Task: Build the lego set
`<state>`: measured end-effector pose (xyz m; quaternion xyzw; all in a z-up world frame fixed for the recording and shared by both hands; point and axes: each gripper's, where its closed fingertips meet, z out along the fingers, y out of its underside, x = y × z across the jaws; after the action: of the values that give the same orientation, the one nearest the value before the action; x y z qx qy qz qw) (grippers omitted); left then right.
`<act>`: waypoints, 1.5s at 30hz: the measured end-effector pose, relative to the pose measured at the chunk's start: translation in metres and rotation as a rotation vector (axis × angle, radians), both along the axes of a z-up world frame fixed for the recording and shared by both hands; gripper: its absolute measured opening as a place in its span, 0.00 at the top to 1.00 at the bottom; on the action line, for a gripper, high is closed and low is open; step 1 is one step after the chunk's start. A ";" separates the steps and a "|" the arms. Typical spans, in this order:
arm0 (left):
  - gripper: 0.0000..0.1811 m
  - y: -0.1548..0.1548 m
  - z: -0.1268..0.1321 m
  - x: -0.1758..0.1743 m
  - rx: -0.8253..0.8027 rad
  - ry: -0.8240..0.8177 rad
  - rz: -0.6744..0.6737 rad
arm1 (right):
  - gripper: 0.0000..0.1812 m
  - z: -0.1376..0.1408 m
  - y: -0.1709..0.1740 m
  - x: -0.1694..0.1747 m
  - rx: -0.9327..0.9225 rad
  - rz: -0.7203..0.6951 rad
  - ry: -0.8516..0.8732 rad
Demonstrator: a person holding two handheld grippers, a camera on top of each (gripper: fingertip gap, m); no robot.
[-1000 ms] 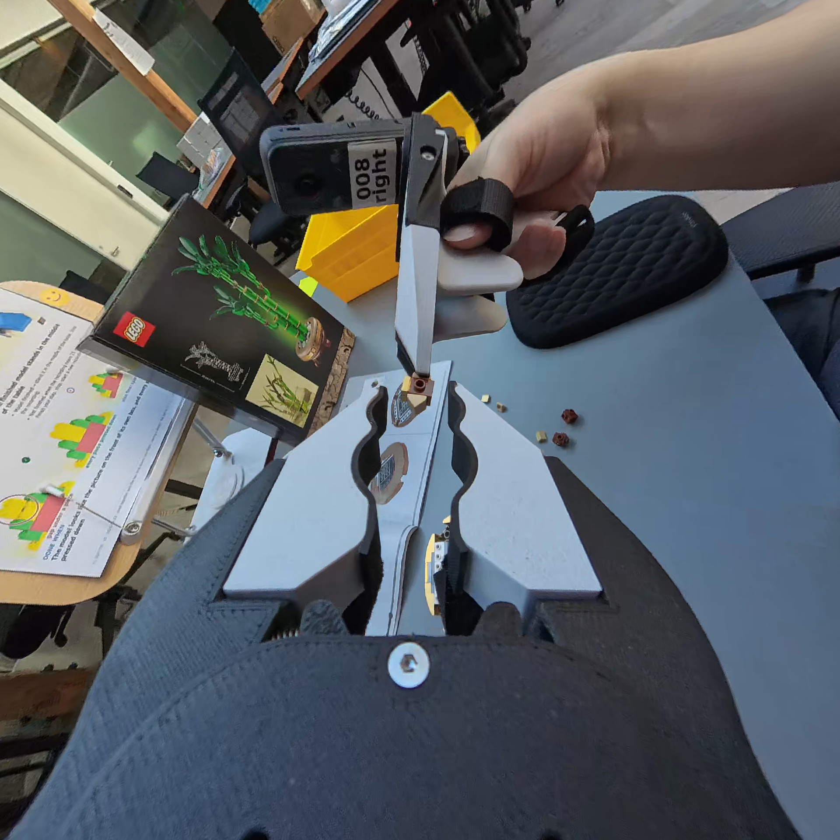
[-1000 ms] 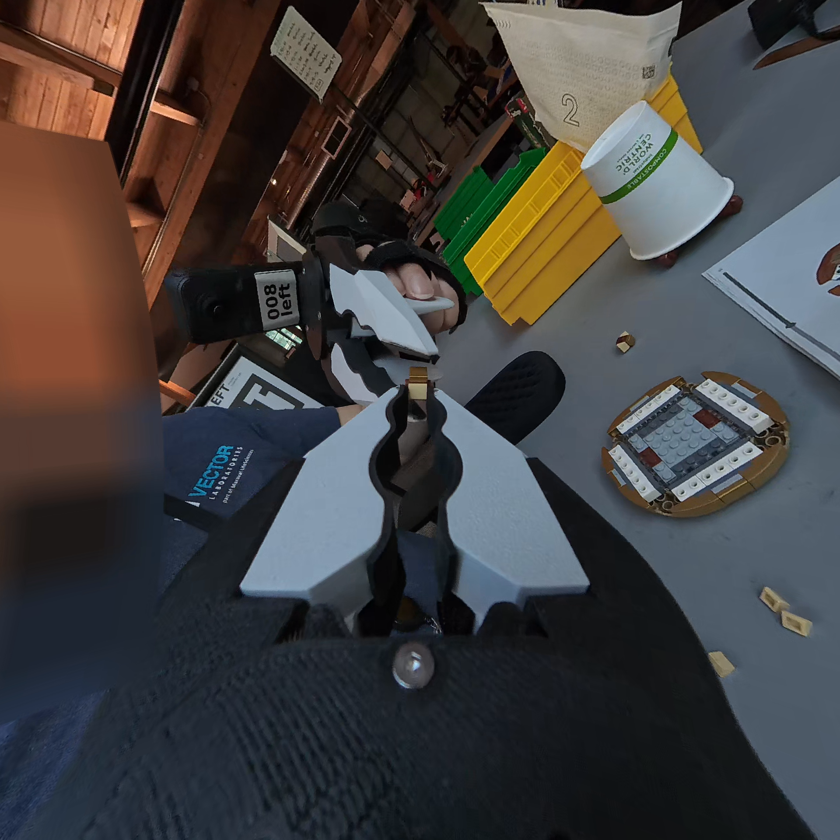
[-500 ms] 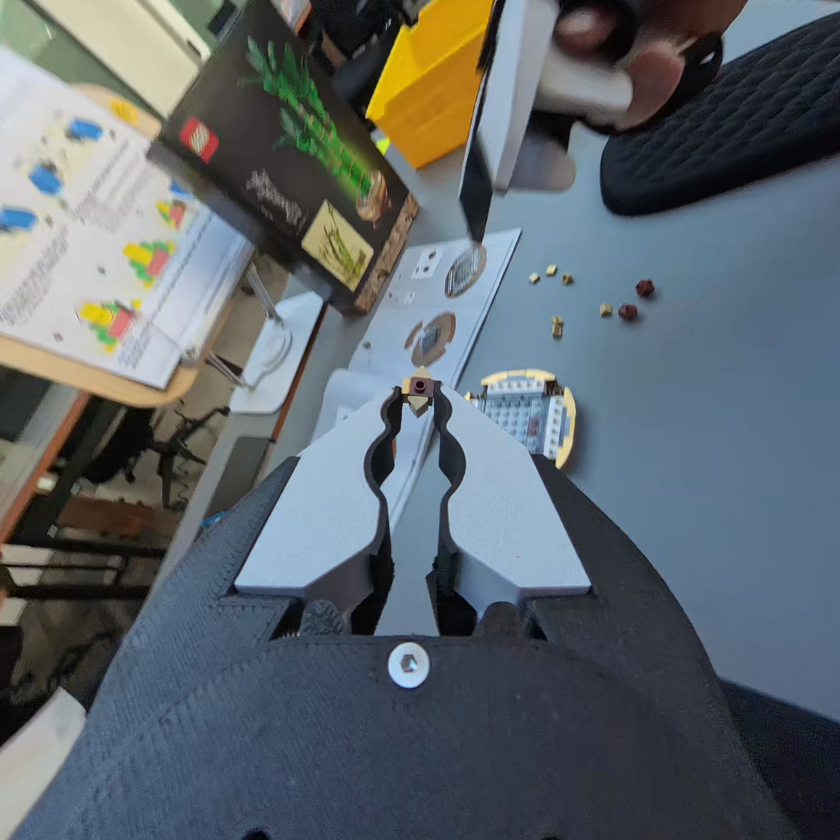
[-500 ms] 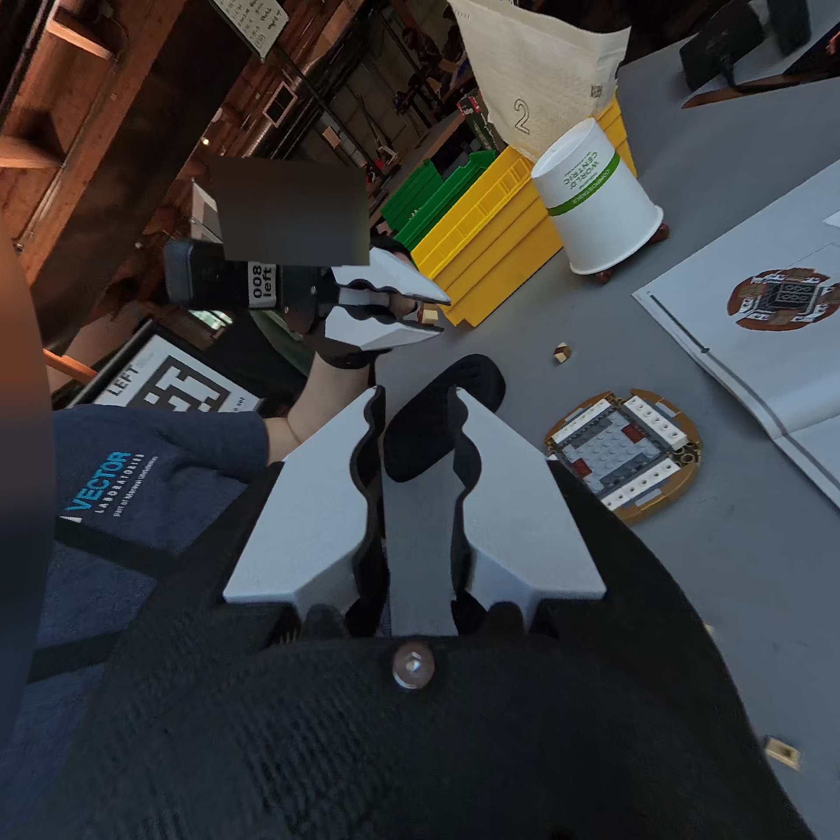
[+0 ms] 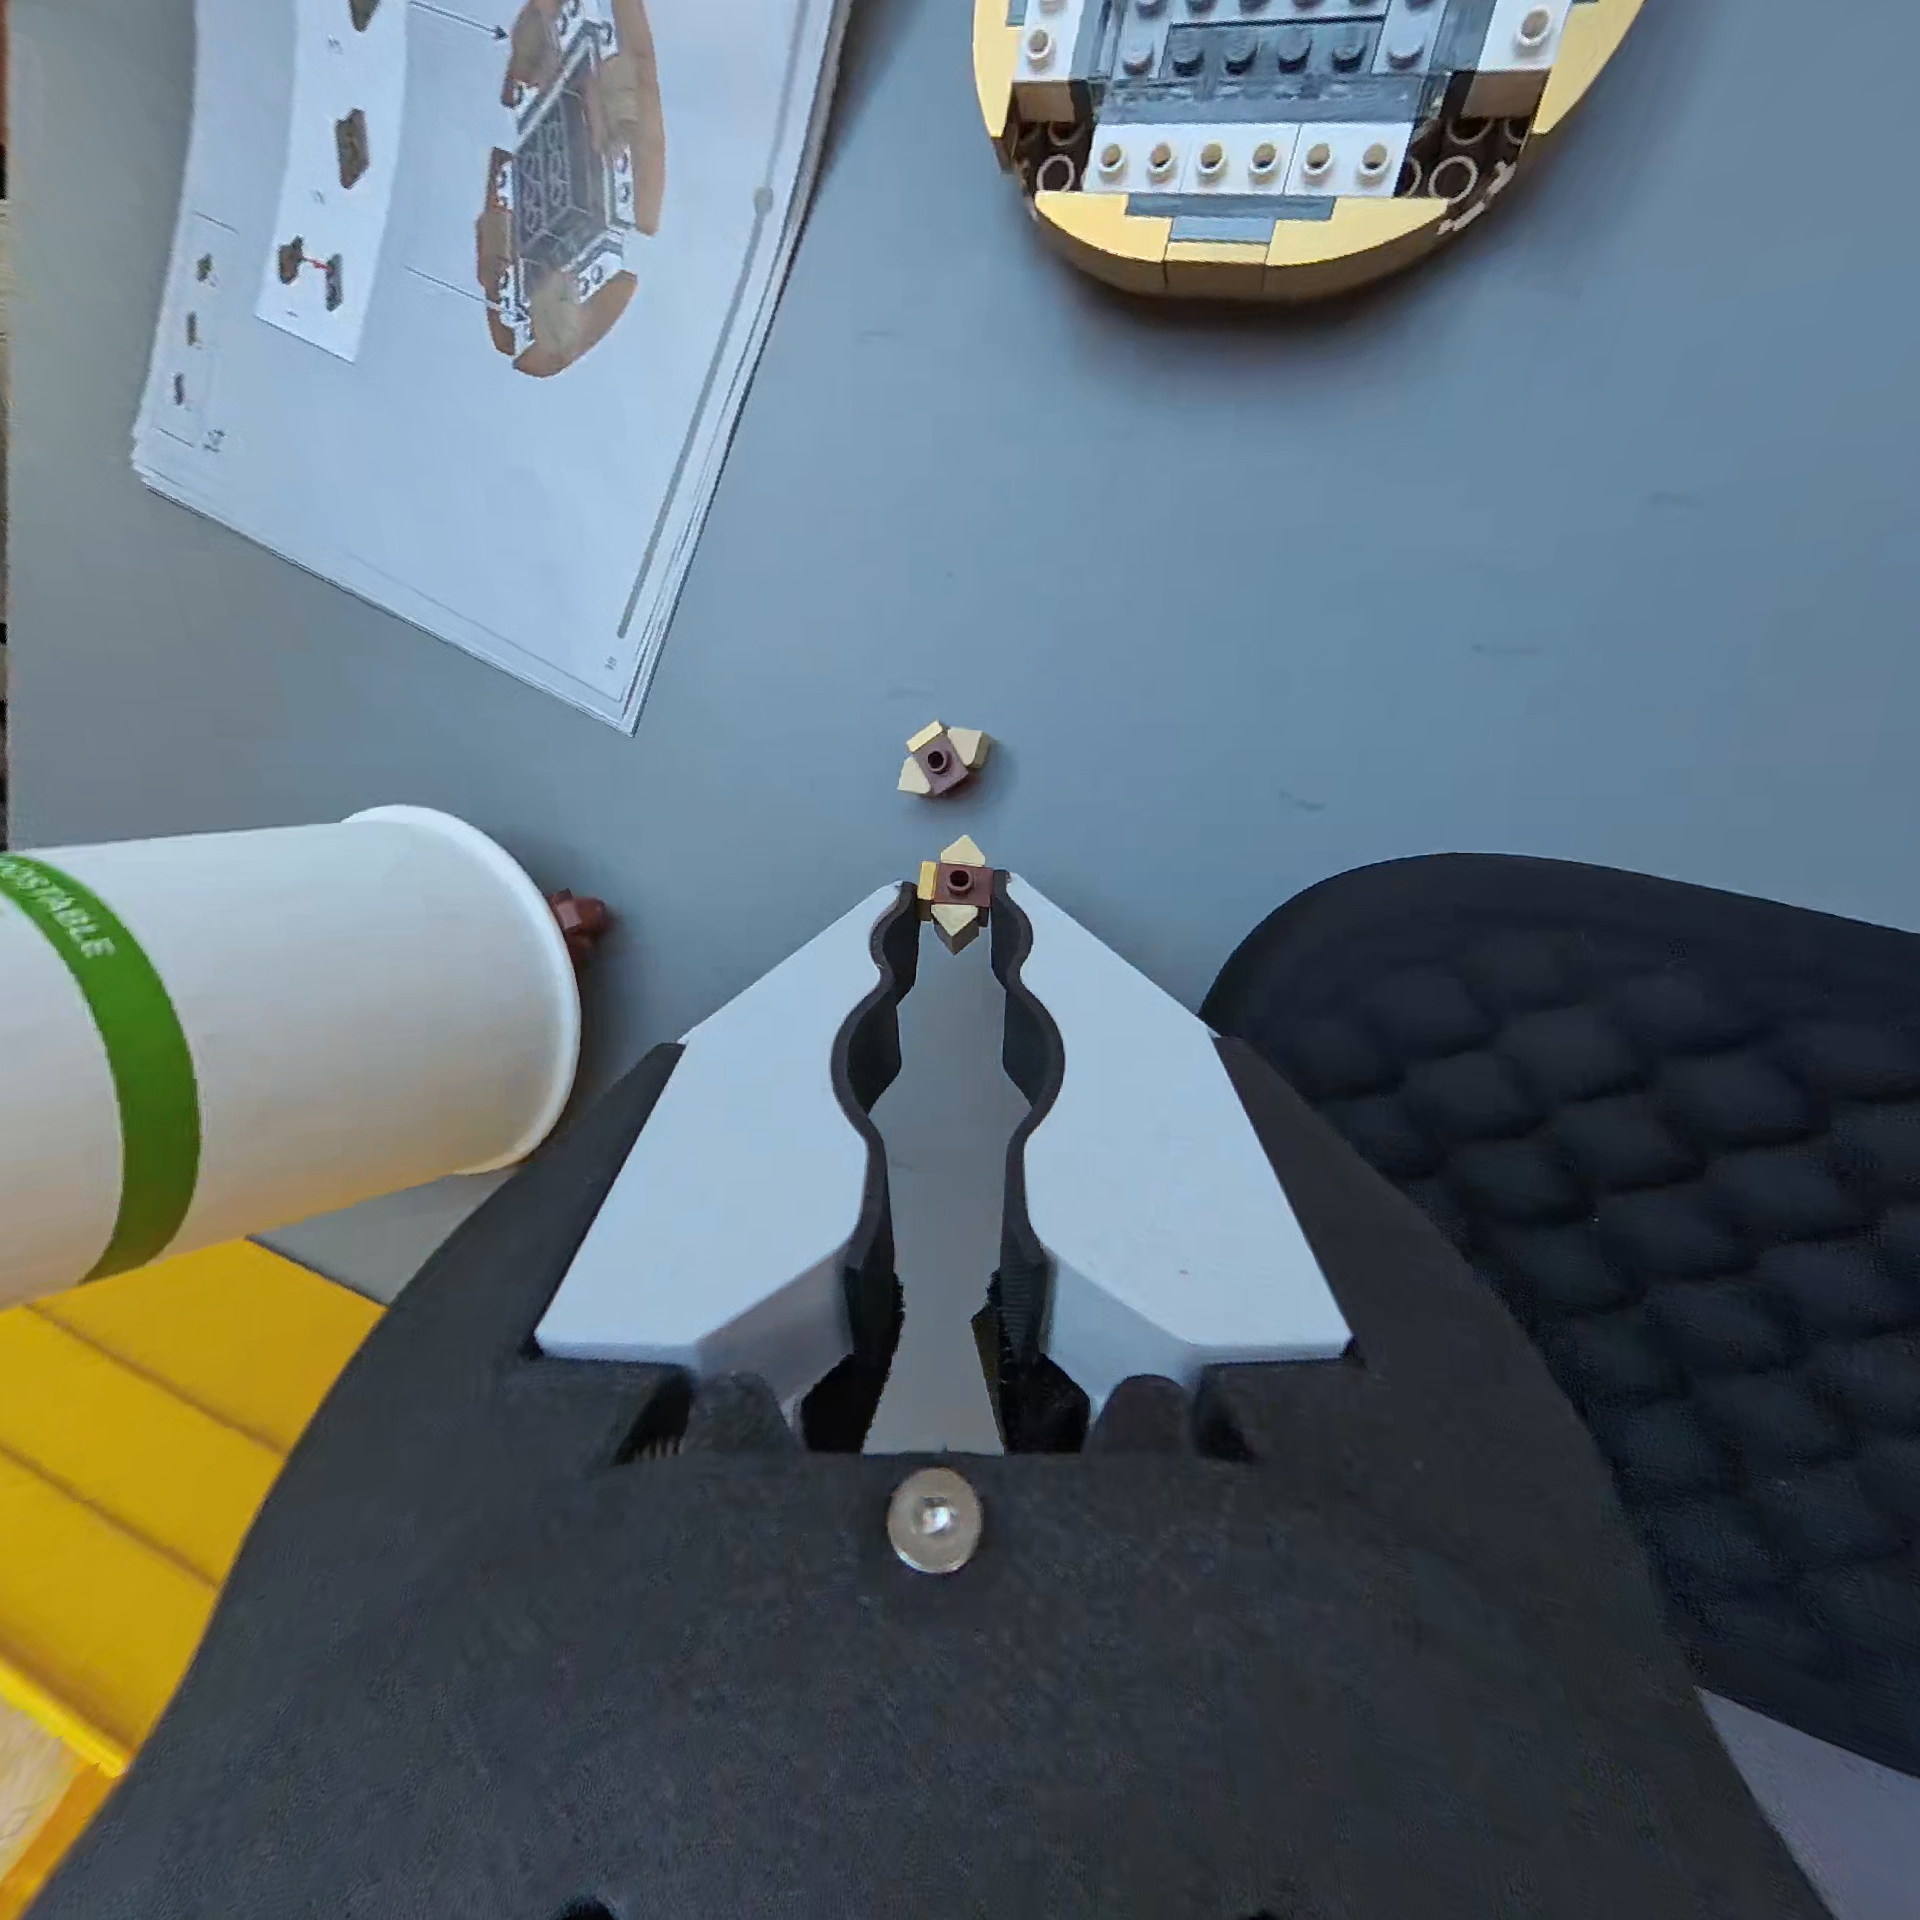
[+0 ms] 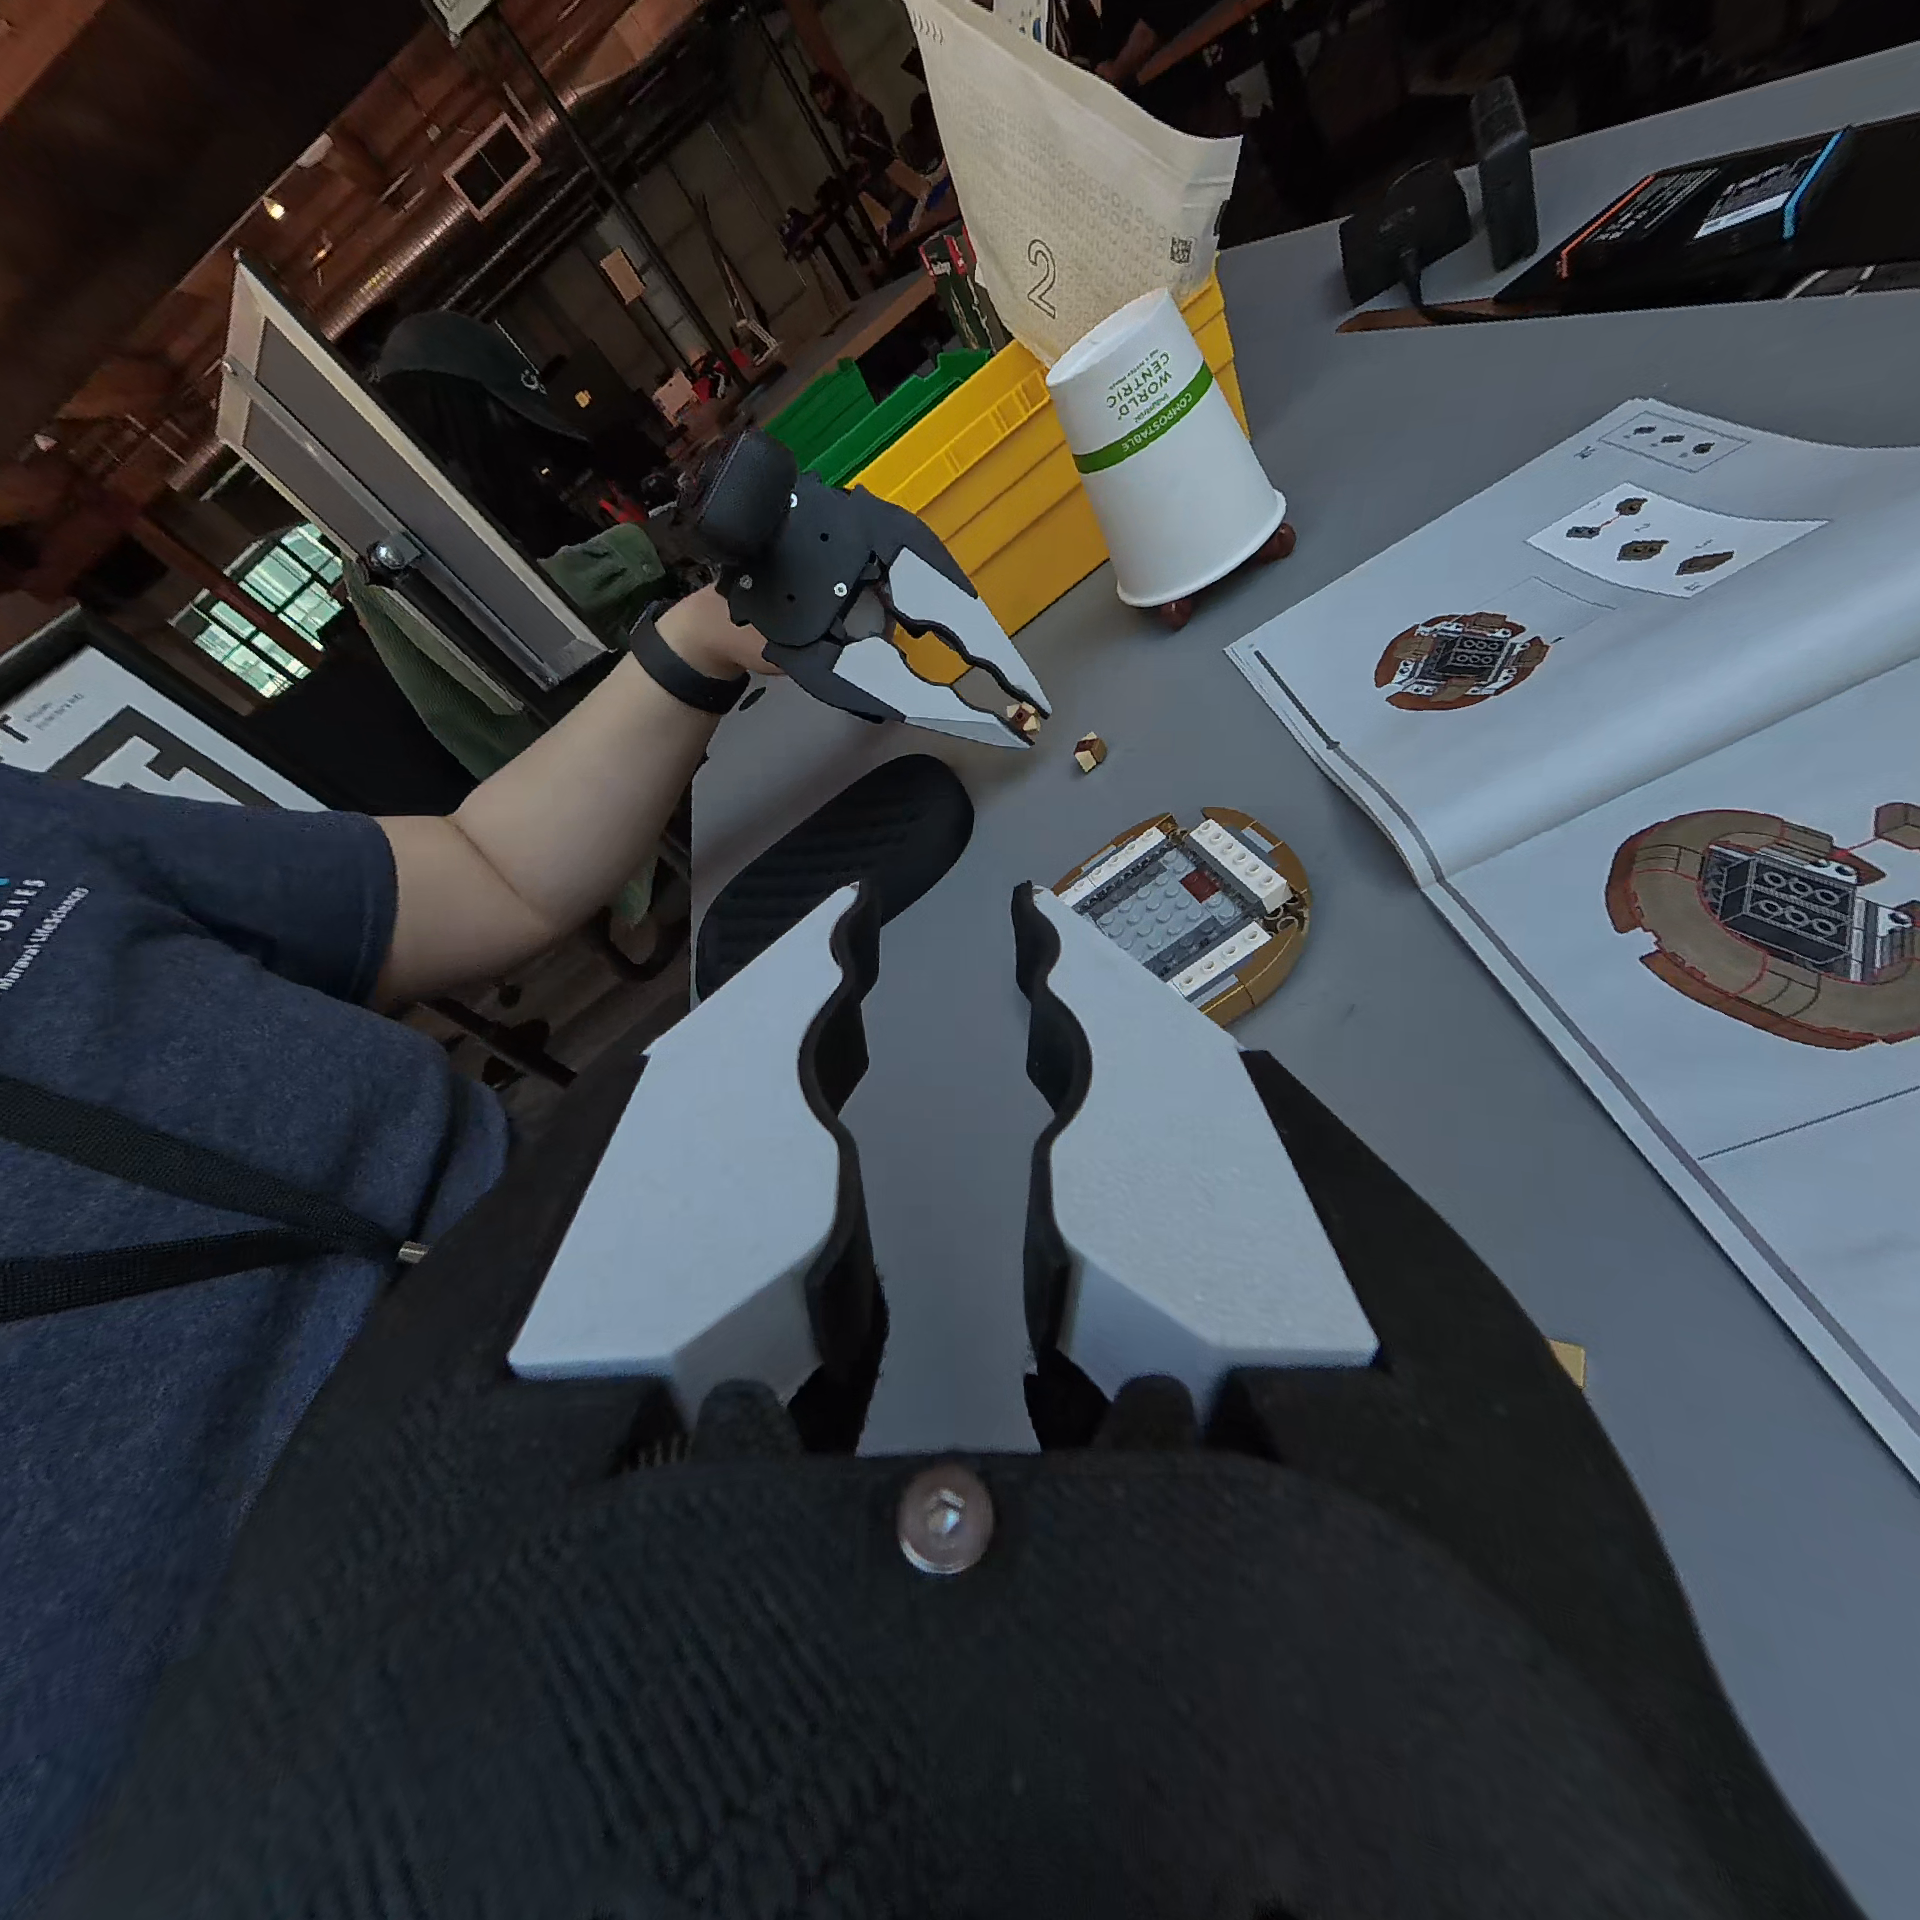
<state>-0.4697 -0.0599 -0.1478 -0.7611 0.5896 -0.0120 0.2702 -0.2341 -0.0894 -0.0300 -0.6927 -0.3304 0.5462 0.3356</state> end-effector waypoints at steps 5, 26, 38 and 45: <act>0.93 0.005 -0.006 0.005 -0.070 -0.015 -0.031 | 0.86 -0.007 0.000 0.012 0.014 -0.028 -0.020; 0.93 0.003 -0.016 -0.003 -0.207 -0.024 -0.018 | 0.86 -0.003 0.000 0.038 0.040 -0.074 -0.034; 0.93 0.001 -0.017 -0.010 -0.297 0.097 -0.028 | 0.86 -0.001 -0.003 0.042 0.050 -0.079 -0.029; 0.91 0.001 -0.017 -0.012 -0.308 0.100 -0.004 | 0.86 0.001 -0.004 0.047 0.056 -0.090 -0.025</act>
<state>-0.4820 -0.0594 -0.1646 -0.7919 0.5951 -0.0650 0.1206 -0.1868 -0.0935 -0.0293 -0.7040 -0.3183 0.5124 0.3749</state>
